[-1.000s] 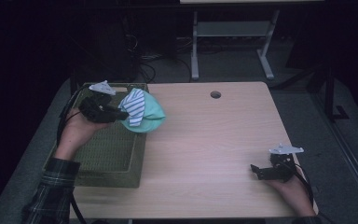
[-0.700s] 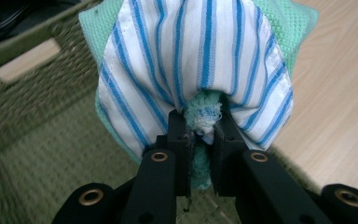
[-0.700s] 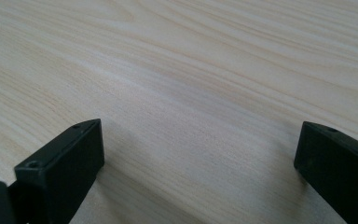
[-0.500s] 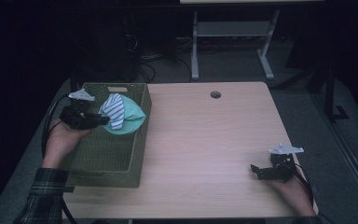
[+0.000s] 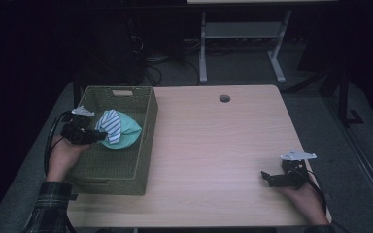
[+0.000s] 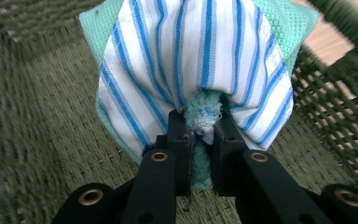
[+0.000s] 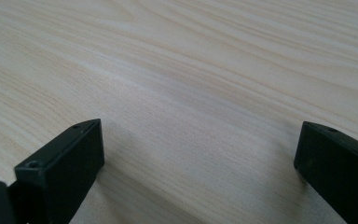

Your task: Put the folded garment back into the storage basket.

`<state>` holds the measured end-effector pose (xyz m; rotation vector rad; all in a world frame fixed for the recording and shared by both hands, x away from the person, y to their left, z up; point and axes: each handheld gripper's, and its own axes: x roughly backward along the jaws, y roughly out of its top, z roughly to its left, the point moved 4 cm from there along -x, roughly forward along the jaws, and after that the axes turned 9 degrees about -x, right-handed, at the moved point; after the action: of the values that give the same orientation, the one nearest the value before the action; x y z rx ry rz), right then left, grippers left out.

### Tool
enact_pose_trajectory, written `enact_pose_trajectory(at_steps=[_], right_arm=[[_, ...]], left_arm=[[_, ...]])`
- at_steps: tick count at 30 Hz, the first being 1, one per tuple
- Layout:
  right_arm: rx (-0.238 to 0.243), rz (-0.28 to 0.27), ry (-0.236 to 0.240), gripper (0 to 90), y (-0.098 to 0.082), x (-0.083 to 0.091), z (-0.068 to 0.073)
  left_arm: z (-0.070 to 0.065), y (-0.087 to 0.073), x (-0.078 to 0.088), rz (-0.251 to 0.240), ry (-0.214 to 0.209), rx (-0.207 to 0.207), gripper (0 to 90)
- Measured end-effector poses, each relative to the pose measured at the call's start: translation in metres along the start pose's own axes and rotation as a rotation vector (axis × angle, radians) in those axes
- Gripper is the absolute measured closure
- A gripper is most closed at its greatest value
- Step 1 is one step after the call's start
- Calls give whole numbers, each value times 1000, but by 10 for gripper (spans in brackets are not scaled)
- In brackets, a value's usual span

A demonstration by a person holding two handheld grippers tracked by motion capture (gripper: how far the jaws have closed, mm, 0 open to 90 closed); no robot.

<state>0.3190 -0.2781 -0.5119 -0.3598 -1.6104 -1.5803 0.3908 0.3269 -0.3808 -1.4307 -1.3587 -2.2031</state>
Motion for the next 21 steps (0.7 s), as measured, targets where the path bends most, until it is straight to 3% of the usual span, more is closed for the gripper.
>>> enact_pose_trajectory(at_steps=[5,13,21], right_arm=[[0,0,0,13,0,0,0],[-1,0,0,13,0,0,0],[-1,0,0,13,0,0,0]], left_arm=[[1,-11,-21,40,-15,1,799],[1,-24,-40,76,-38,25,793],[1,-27,-43,73,-49,19,702]])
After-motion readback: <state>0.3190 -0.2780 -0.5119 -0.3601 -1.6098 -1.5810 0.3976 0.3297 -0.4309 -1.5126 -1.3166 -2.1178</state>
